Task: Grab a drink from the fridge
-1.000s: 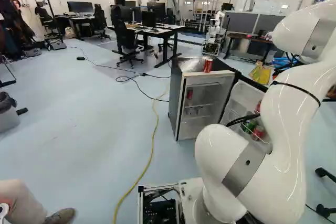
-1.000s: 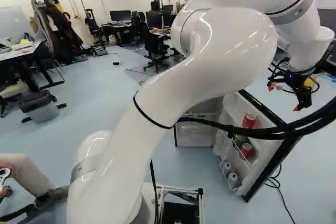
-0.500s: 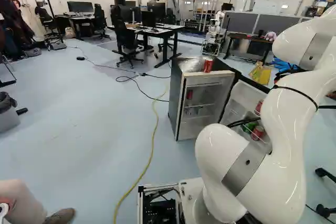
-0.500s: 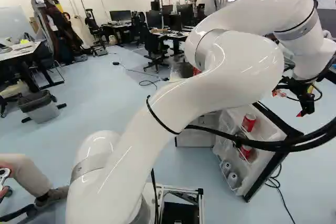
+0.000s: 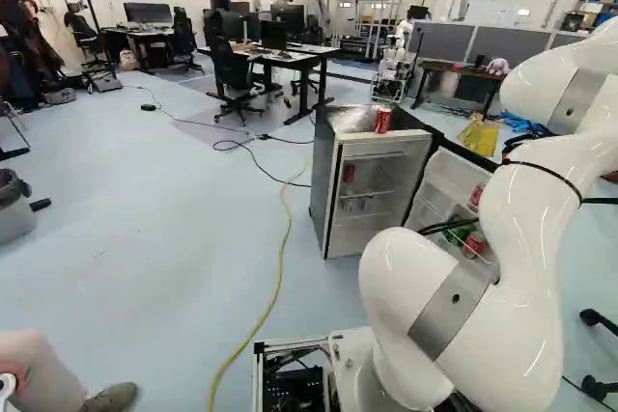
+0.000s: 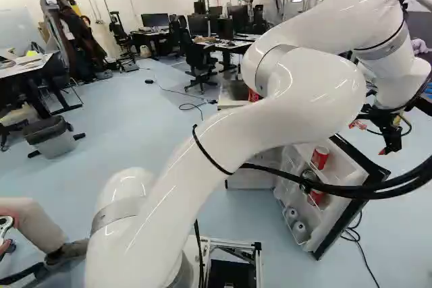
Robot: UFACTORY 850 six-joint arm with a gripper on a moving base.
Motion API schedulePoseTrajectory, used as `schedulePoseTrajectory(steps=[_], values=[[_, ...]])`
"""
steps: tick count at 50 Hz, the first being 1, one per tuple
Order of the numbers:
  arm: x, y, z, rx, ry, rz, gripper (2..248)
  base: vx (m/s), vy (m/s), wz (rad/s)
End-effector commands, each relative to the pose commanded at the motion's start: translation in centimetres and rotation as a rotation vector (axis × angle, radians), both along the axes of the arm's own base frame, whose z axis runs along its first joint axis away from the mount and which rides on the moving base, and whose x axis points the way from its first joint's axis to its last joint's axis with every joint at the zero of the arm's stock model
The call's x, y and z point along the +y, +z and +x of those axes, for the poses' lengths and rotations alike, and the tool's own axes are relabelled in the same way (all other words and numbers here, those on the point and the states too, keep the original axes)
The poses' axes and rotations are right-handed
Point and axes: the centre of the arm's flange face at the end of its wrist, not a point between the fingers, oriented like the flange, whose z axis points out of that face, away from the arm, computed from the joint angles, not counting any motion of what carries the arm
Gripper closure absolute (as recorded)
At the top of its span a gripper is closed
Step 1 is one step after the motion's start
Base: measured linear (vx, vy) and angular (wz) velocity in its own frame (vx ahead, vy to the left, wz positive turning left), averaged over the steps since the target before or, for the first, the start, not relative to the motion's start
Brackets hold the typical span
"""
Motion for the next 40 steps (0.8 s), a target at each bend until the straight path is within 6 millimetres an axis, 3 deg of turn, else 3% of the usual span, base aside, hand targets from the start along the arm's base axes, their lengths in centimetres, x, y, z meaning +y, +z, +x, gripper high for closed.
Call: schedulePoseTrajectory(steps=[40], values=[[1.1, 0.1, -2.9, 0.026, -0.022, 0.053, 3, 0.000, 0.000, 0.000]])
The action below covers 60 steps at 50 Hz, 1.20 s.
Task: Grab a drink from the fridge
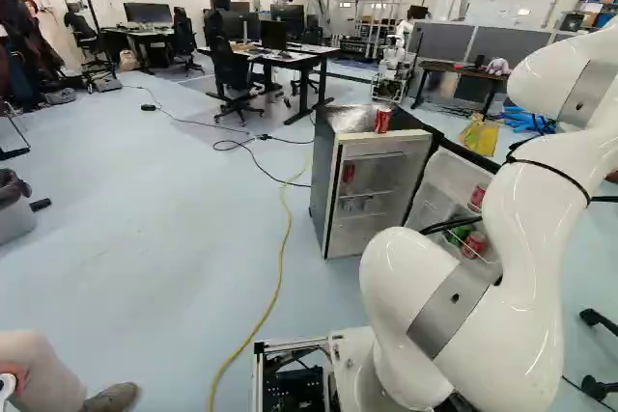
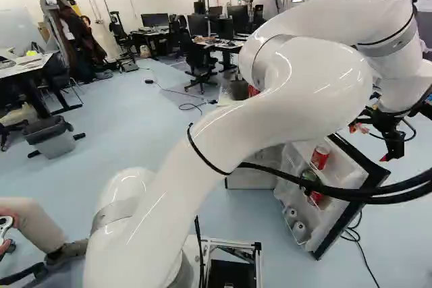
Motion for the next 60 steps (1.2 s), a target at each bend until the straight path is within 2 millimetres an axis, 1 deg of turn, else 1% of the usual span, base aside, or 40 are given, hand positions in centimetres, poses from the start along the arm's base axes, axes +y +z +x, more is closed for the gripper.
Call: schedulePoseTrajectory(steps=[33, 60], values=[[2.8, 0.1, -2.4, 0.035, -0.006, 0.077, 3, 0.000, 0.000, 0.000], [5.4, 0.2, -4.3, 0.063, -0.007, 0.140, 3, 0.000, 0.000, 0.000]])
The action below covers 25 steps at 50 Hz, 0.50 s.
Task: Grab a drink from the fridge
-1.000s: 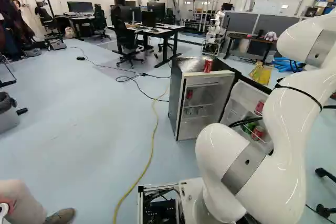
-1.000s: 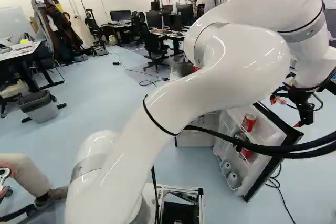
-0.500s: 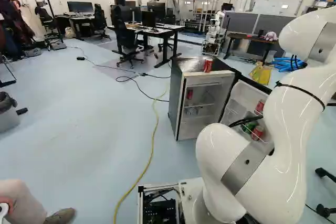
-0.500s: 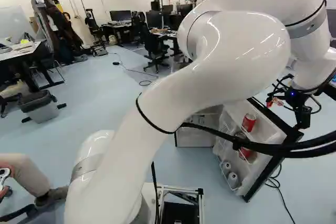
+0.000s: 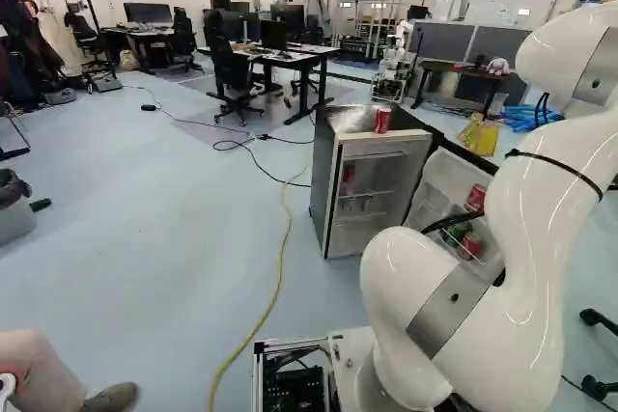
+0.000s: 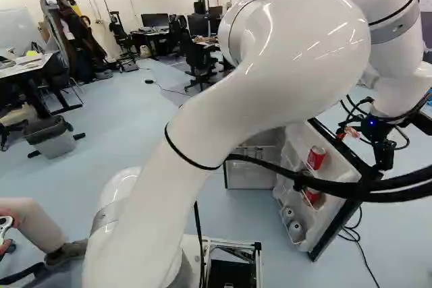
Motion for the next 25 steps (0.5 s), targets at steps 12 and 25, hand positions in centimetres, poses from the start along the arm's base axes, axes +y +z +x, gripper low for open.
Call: schedulePoseTrajectory(steps=[12, 25], values=[[1.4, 0.0, -0.8, 0.013, 0.001, 0.030, 3, 0.000, 0.000, 0.000], [3.3, 0.0, -1.6, 0.028, 0.004, 0.064, 3, 0.000, 0.000, 0.000]])
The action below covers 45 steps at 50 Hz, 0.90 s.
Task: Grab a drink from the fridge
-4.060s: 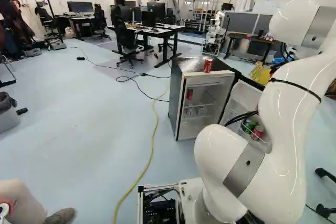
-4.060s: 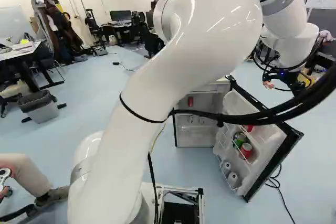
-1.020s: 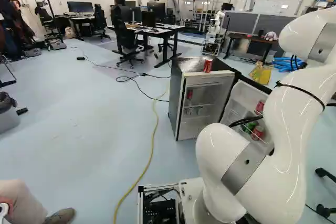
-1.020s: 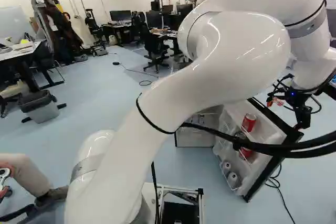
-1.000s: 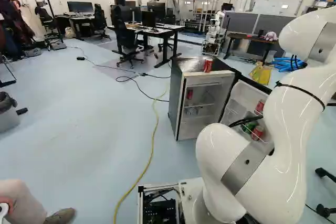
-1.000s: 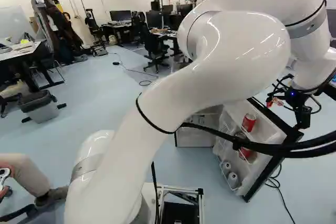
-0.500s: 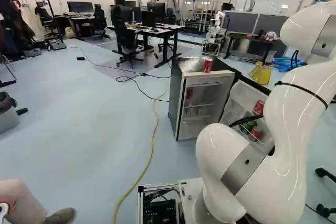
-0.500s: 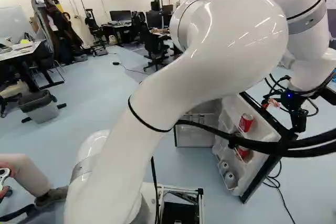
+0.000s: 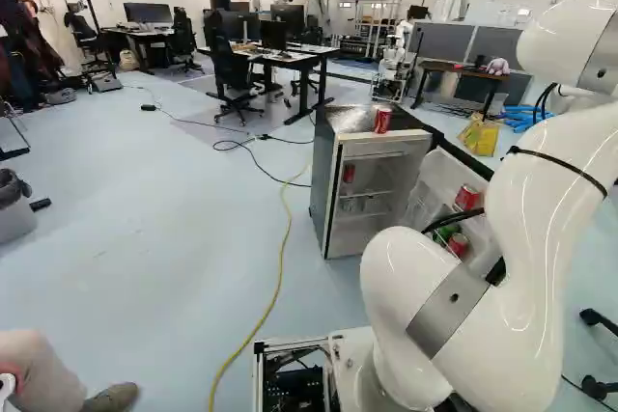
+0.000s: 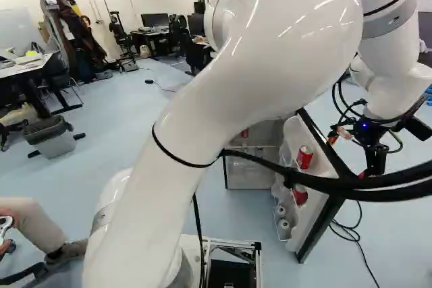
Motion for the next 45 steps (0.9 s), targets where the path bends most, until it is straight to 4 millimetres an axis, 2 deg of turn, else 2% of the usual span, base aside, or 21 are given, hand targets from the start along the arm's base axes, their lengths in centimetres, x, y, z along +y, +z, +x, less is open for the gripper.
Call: schedulePoseTrajectory(steps=[45], values=[[7.0, -0.2, -1.4, 0.046, 0.037, 0.099, 3, 0.000, 0.000, 0.000]])
